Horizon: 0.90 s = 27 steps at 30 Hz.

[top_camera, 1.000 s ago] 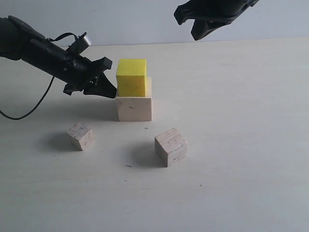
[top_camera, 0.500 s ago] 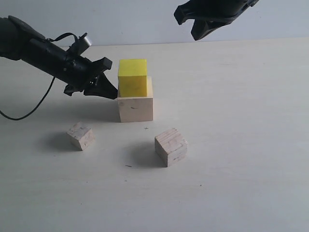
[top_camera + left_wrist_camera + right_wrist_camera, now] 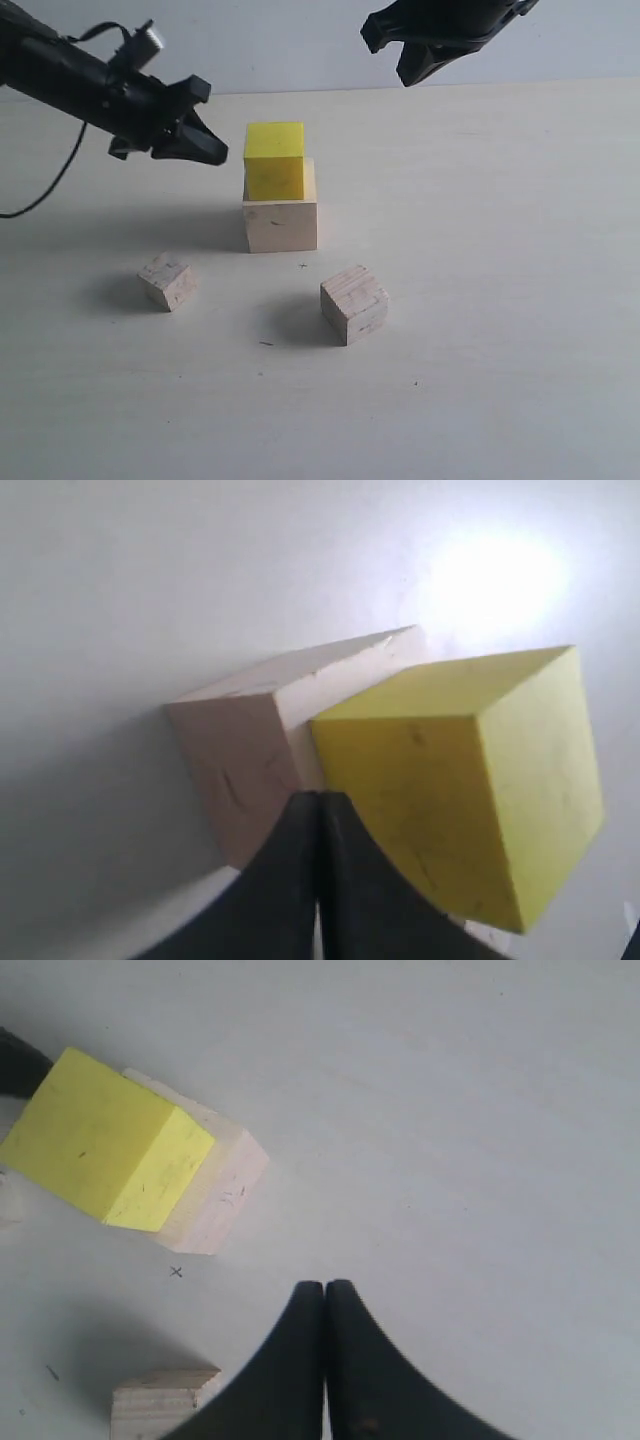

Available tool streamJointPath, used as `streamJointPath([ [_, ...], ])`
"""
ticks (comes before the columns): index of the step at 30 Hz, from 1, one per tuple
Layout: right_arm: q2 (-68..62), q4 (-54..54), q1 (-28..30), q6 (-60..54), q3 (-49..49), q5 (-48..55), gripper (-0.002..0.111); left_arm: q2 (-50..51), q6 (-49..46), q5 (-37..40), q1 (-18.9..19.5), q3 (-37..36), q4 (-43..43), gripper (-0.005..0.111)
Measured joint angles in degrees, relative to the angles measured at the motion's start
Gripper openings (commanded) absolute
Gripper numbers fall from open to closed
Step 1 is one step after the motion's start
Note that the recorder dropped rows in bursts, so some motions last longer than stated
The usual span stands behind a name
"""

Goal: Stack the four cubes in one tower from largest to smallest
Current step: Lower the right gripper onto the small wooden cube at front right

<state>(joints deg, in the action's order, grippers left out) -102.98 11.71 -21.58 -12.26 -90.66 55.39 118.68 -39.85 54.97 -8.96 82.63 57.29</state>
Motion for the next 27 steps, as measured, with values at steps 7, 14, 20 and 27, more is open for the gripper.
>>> streamJointPath([
  [7,5.5,0.0,0.0,1.1,1.2,1.6,0.000,-13.9,0.8,-7.8,1.8,-8.0,-3.6,0.000],
  [14,13.3,1.7,0.0,3.1,12.9,-4.5,0.000,-31.8,-1.6,-17.8,1.3,-22.5,-0.7,0.000],
  [20,14.3,3.2,-2.2,1.6,26.0,-9.4,0.000,-42.4,-2.3,-22.2,1.3,-33.7,-0.4,0.000],
  [27,10.6,4.4,-8.5,-0.5,28.2,-10.7,0.005,-45.1,-3.8,-23.0,1.3,-43.7,-0.5,0.000],
])
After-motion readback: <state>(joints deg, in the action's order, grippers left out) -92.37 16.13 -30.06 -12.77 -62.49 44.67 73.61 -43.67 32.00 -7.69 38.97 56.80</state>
